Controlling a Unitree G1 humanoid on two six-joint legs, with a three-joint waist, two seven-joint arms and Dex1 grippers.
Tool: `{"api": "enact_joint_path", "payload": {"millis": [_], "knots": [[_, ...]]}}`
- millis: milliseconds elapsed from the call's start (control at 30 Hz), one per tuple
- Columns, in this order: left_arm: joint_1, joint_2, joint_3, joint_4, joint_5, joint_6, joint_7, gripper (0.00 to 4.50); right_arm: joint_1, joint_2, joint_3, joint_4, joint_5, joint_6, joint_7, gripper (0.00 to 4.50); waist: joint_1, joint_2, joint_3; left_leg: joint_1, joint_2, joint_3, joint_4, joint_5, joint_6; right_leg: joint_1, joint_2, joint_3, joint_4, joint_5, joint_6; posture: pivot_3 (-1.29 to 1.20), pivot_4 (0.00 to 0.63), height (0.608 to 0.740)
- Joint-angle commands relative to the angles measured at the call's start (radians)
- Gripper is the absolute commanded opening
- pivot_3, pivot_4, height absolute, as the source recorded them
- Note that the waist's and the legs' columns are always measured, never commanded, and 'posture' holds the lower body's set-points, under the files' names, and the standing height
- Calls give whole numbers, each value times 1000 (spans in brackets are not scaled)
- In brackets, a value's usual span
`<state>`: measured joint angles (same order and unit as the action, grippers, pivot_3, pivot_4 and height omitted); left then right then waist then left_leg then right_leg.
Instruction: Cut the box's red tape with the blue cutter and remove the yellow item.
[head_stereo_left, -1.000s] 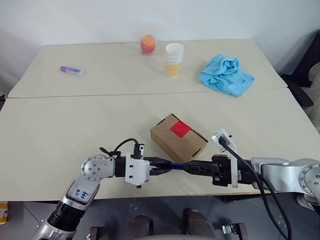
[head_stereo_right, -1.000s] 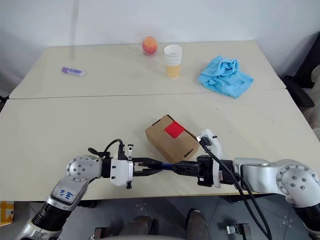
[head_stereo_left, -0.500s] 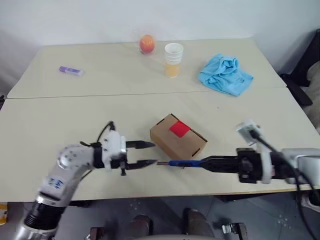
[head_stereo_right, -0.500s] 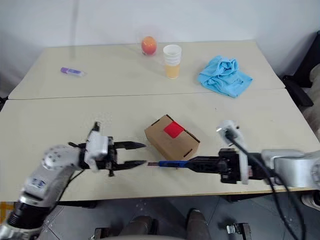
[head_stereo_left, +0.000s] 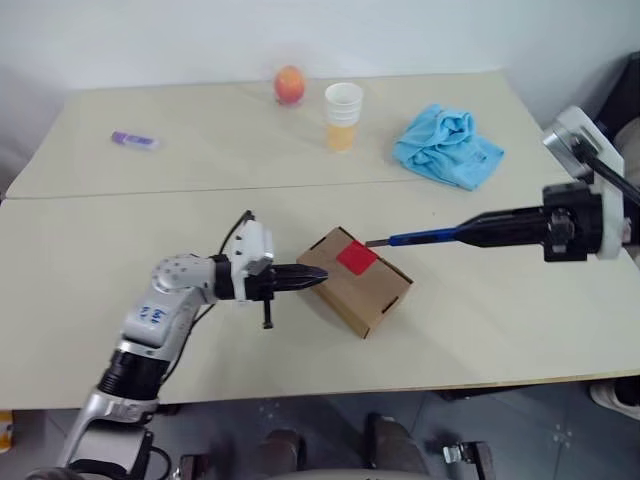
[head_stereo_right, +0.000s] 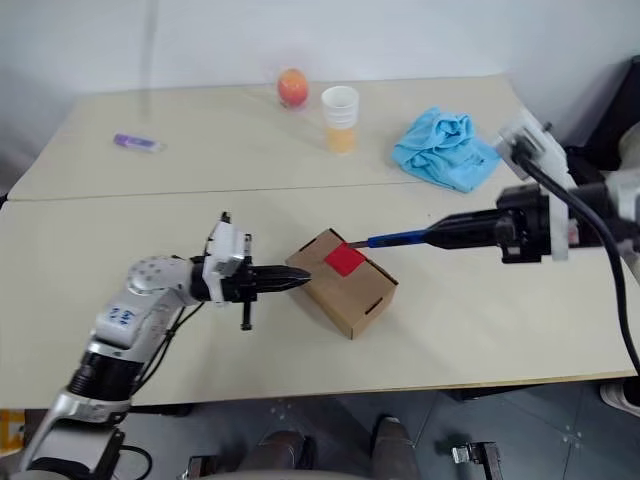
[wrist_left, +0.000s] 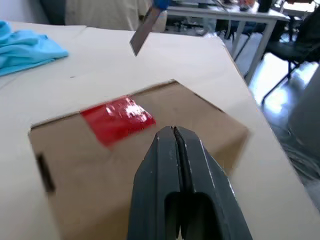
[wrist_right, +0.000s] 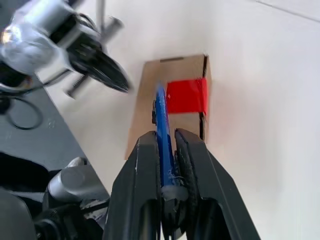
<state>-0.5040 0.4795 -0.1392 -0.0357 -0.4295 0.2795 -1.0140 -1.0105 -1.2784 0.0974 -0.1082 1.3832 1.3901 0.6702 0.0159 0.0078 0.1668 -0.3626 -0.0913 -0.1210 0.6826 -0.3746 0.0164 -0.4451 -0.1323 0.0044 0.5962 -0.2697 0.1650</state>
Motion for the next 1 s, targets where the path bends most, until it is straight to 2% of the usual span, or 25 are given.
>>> {"api": "enact_joint_path", "payload": {"millis": [33,233,433,1000], "knots": [[-15,-36,-11,4,49,-6,65,0,-128,68,86,62,-174,39,63,163,-2,0,0,-2,0,0,0,0,0,-3,0,0,1,0,0,0,150,740],[-4,-69,-30,-5,99,45,134,0,-227,185,192,116,-399,25,135,163,11,0,0,-8,-2,0,3,0,0,-8,-2,-2,4,0,0,0,150,740],[15,-61,-36,-38,111,107,176,0,-277,267,184,149,-509,38,174,163,10,0,0,-8,-4,-1,8,0,0,-8,-3,-2,9,0,-1,0,150,740],[25,-84,-80,-74,122,207,207,0,-304,299,241,135,-674,55,313,163,10,0,0,-8,-4,0,15,0,0,-7,-4,-1,15,0,-1,0,150,740]]}}
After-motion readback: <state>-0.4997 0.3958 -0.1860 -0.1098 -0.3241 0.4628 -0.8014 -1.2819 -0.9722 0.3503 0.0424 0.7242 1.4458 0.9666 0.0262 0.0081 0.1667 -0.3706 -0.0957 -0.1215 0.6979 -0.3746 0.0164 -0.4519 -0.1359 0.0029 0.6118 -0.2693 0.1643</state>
